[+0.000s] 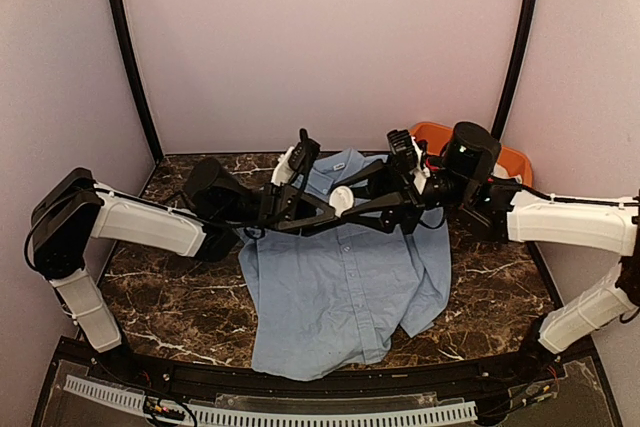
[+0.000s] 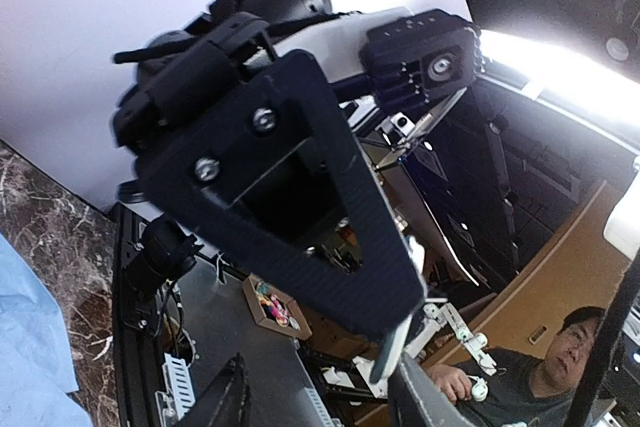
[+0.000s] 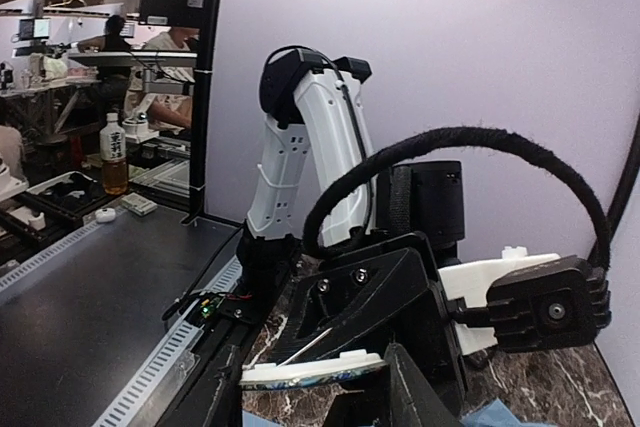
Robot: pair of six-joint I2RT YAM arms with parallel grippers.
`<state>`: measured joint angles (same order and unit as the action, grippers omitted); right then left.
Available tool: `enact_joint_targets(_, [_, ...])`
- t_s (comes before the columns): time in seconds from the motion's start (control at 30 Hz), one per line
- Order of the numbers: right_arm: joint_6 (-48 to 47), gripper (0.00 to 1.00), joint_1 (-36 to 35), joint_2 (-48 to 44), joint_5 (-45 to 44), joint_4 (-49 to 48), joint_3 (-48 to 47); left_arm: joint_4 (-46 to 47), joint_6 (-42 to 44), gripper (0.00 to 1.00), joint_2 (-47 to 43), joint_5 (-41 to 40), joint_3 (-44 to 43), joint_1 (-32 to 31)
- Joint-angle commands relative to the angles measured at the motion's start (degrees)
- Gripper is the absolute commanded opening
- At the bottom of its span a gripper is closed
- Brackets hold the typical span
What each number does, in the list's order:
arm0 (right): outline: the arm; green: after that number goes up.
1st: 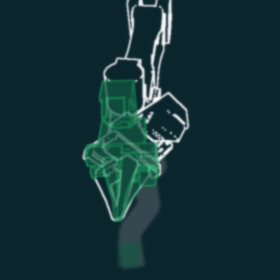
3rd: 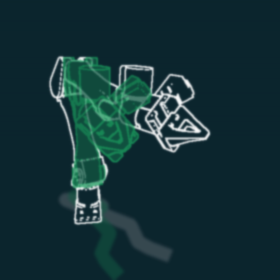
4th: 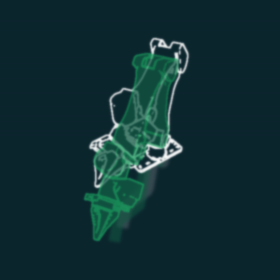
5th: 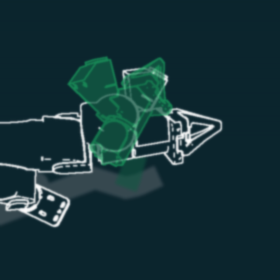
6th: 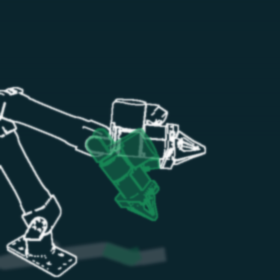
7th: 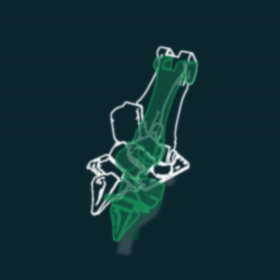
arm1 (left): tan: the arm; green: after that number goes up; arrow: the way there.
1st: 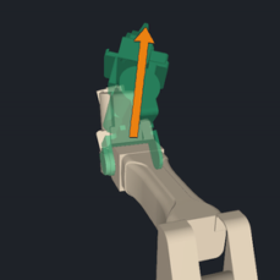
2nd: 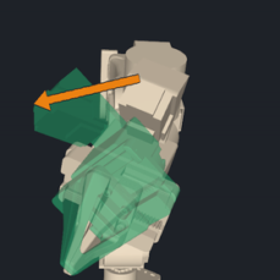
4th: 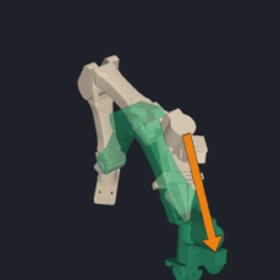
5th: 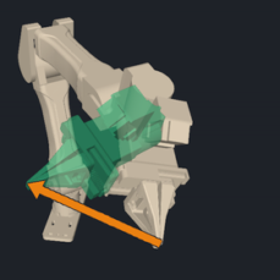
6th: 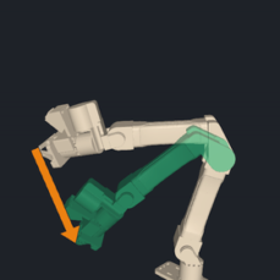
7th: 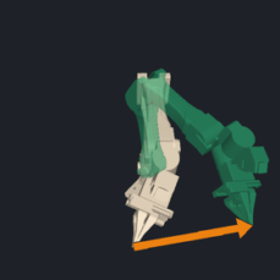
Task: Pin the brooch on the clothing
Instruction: Pass from the left arm to the right, then place the brooch on the flattened clothing.
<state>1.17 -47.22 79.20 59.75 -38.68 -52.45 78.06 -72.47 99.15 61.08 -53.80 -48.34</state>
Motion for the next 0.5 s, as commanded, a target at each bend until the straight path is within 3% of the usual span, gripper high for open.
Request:
enact_joint_targets(0.0, [-15.08, 0.17, -1.68, -6.94, -14.22, 26.86, -6.08, 11.51, -0.47, 0.51, -2.76, -3.26, 5.59, 3.74])
enact_joint_targets(0.1, [-19.36, 0.16, -2.32, -10.22, -22.37, 35.46, -7.55, 3.64, 5.48, 0.55, -6.04, -5.68, 9.58, 6.71])
enact_joint_targets(0.3, [-27.48, 0.13, -6.45, -9.15, -44.53, 52.85, -12.28, -40.52, 29.57, 0.57, -17.59, -16.81, 9.94, 8.03])
enact_joint_targets(0.37, [-29.22, 0.13, -7.63, -6.95, -50.4, 56.87, -13.25, -50.24, 35.39, 0.61, -20.43, -22.23, 8.02, 8.08])
enact_joint_targets(0.47, [-30.58, 0.09, -8.86, -3.23, -56.6, 60.27, -14.07, -54.56, 38.91, 0.67, -23.36, -26.95, 7.86, 8.08])
